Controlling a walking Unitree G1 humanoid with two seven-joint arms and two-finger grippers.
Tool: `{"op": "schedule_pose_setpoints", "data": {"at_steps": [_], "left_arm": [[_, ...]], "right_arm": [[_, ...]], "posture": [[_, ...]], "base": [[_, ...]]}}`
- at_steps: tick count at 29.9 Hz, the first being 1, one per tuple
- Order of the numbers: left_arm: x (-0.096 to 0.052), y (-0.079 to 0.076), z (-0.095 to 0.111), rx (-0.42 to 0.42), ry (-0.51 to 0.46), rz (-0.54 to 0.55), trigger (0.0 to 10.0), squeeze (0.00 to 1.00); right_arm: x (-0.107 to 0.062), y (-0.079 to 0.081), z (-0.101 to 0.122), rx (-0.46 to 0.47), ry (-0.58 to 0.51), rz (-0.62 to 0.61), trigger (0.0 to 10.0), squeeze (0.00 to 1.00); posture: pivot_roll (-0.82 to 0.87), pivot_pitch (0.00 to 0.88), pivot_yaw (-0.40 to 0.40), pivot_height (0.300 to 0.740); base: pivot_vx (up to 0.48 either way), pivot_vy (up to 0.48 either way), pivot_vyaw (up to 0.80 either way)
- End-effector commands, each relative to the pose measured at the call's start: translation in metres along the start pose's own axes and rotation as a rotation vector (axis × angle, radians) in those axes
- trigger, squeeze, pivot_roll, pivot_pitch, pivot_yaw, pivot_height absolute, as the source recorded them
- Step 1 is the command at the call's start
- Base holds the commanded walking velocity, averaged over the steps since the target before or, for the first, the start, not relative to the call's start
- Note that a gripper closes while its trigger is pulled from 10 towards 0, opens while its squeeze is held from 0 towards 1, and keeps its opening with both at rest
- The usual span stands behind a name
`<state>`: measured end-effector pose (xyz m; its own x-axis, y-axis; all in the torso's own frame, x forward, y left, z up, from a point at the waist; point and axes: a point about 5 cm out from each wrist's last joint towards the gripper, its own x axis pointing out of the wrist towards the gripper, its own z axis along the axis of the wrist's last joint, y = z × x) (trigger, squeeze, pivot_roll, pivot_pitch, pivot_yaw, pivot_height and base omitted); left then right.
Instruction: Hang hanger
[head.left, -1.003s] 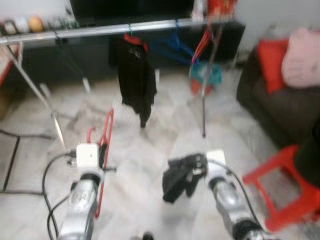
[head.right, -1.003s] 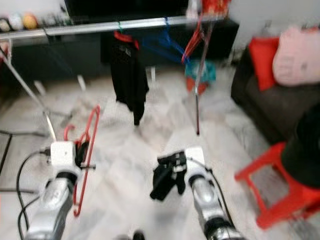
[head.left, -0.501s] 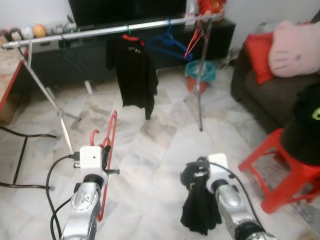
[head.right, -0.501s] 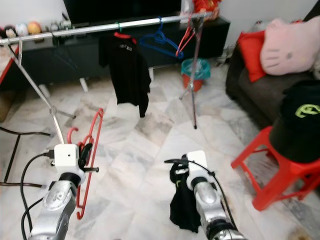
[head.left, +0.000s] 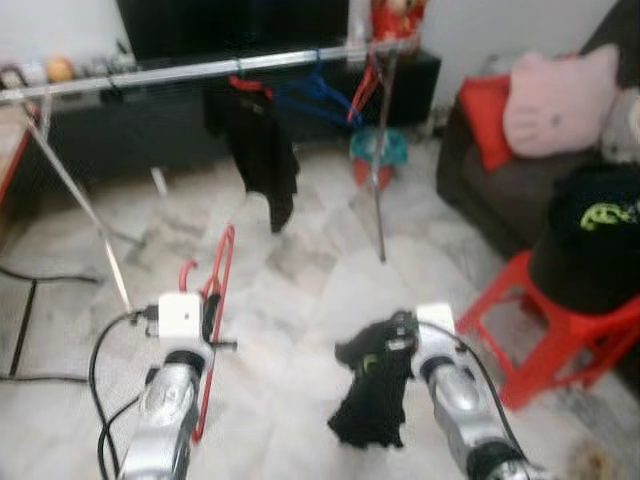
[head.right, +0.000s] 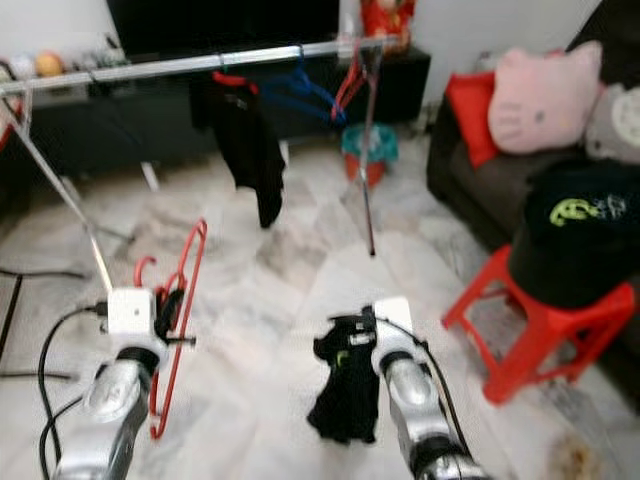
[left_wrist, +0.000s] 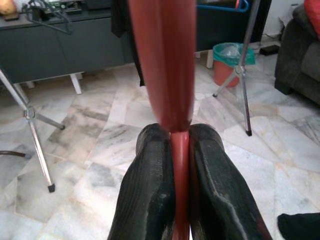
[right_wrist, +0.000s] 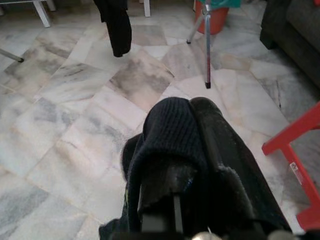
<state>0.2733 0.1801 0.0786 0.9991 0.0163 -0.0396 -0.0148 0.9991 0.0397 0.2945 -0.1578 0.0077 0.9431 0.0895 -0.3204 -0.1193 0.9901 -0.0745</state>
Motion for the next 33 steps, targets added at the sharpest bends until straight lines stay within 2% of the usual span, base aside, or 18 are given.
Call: {"op": "schedule_pose_setpoints", "data": {"at_steps": [1, 10, 13, 15, 19, 26, 29, 33], "left_arm": [[0.001, 0.0, 0.004, -0.003, -0.007, -0.007, 10.0, 0.0], [0.0, -0.001, 0.002, 0.003, 0.0, -0.009, 10.0, 0.0], [0.001, -0.003, 0.003, 0.015, 0.003, -0.056, 10.0, 0.0], [0.002, -0.004, 0.004, 0.024, 0.008, -0.095, 10.0, 0.0], [-0.001, -0.007, -0.002, 0.069, 0.092, -0.298, 10.0, 0.0], [-0.01, -0.002, -0.01, 0.142, 0.215, -0.52, 10.0, 0.0], [-0.01, -0.004, -0.008, 0.159, 0.234, -0.576, 10.0, 0.0], [-0.016, -0.015, -0.007, 0.144, 0.286, -0.741, 10.0, 0.0]], "right_arm": [[0.004, -0.001, 0.011, 0.007, -0.049, -0.005, 10.0, 0.0], [0.004, -0.001, 0.012, 0.0, -0.054, -0.002, 10.0, 0.0], [0.005, -0.003, 0.014, 0.016, -0.054, -0.021, 10.0, 0.0], [0.006, -0.007, 0.016, -0.008, -0.054, -0.033, 10.0, 0.0], [0.012, -0.017, 0.032, -0.067, -0.077, -0.042, 10.0, 0.0], [0.025, -0.036, 0.056, -0.139, -0.023, -0.09, 10.0, 0.0], [0.029, -0.038, 0.063, -0.161, 0.0, -0.084, 10.0, 0.0], [0.035, -0.029, 0.075, -0.175, 0.018, 0.005, 10.0, 0.0]], "posture": [[-0.01, 0.021, 0.021, 0.74], [-0.01, 0.017, 0.022, 0.74], [-0.01, 0.018, 0.022, 0.74], [-0.01, 0.017, 0.021, 0.74], [-0.01, 0.019, 0.022, 0.74], [-0.02, 0.021, 0.024, 0.74], [-0.02, 0.028, 0.025, 0.74], [-0.02, 0.035, 0.029, 0.74]], "base": [[0.0, 0.0, 0.0], [0.0, 0.0, 0.0], [0.0, 0.0, 0.0], [0.0, 0.0, 0.0], [0.0, 0.0, 0.0], [0.0, 0.0, 0.0], [0.0, 0.0, 0.0], [0.0, 0.0, 0.0]]}}
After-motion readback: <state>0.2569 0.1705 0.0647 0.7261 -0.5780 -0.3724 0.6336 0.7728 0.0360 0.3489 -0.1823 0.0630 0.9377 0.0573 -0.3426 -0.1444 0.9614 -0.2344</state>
